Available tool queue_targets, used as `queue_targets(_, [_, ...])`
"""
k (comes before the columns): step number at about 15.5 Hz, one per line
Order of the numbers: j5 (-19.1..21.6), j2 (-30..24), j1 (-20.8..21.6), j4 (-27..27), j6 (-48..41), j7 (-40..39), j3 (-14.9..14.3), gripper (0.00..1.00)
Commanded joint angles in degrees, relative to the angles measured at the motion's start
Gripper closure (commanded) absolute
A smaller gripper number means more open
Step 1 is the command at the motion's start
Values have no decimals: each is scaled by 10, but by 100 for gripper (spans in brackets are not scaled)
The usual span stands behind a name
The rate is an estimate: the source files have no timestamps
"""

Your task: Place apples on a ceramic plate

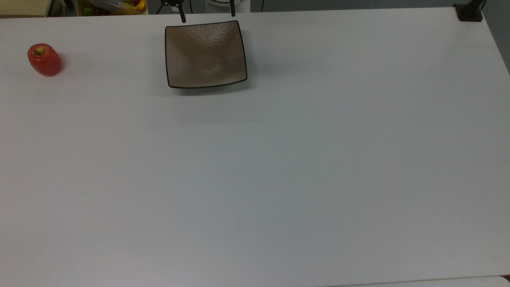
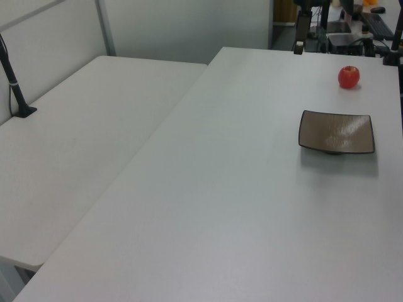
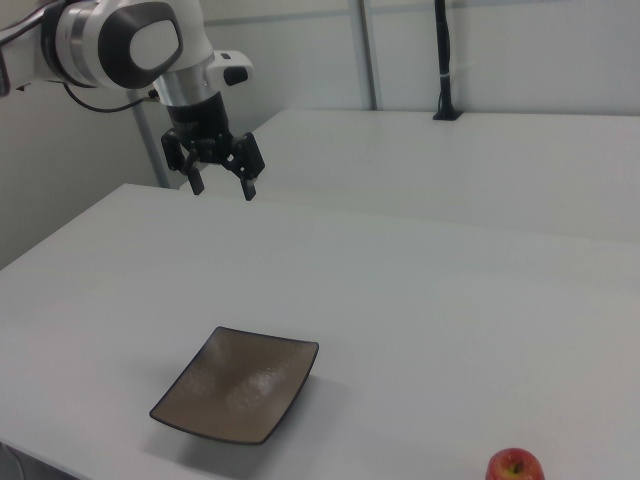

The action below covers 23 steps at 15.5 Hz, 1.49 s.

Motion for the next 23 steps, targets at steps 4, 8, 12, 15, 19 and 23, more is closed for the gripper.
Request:
queue_targets(4, [14, -10, 1, -9, 8, -13, -4, 0])
queue_targets(8, [14, -10, 0, -8, 10, -11, -4, 0])
queue_targets(12, [14, -10, -1, -9, 8, -11, -4, 0])
queue_targets(15, [14, -11, -4, -9, -1, -29, -3, 0])
queue_targets(19, [14, -11, -16, -9, -32, -174, -4, 0])
queue_targets(23, [13, -15, -23, -8, -61, -240, -6, 0])
